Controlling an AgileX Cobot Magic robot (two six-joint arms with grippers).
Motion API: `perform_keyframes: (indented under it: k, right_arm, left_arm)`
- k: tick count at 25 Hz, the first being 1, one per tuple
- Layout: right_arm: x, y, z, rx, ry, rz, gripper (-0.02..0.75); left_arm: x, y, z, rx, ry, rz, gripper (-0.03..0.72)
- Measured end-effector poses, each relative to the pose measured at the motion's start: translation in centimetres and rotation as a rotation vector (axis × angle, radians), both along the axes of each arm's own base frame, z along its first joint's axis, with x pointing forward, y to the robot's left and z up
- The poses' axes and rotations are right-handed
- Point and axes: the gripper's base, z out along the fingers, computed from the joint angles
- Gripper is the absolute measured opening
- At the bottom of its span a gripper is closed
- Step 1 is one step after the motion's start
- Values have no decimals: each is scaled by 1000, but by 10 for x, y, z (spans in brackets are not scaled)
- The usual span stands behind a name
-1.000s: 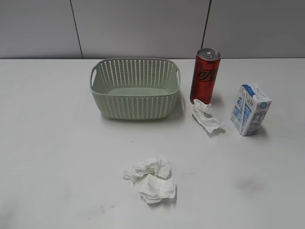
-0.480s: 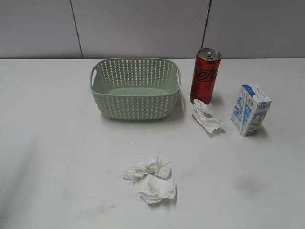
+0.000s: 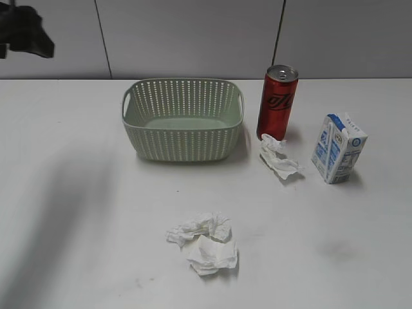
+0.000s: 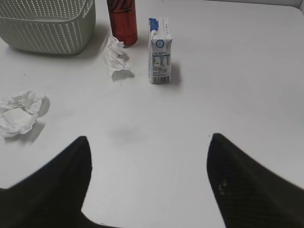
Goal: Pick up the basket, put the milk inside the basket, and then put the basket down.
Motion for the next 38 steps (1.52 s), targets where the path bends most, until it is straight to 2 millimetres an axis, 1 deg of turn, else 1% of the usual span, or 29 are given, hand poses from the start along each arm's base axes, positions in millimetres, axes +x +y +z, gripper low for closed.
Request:
perform_keyframes:
  k: [4,7,11,14,18,25,28,30,33,35,38]
  right_arm:
    - [0,0,0,0,0,0,571]
    - [0,0,0,0,0,0,571]
    - [0,0,0,0,0,0,571]
    - [0,0,0,0,0,0,571]
    - [0,0,0,0,0,0,571]
    - [0,0,0,0,0,0,571]
    - [0,0,0,0,0,0,571]
    - [0,0,0,0,0,0,571]
    - [0,0,0,0,0,0,571]
    - [0,0,0,0,0,0,571]
    - [0,0,0,0,0,0,571]
  left_arm:
    - [33,-34,-19,5,96,-85,620]
    - [52,-58,-31,-4,150,-131,615]
    - [71,-77,-49,-30,237,-136,610]
    - [82,-83,-67,-50,324,-119,606]
    - [92,-88,-91,-64,391,-105,599]
    - [99,-91,-128,-61,462,-88,593]
    - [101,-92,-138,-68,476,-77,591]
    - [102,-93,-140,-72,475,-74,577]
    - [103,-93,-144,-78,476,-69,508]
    - [103,-94,-148,-78,484,-67,429]
    - [104,-94,-148,-89,481,-64,297]
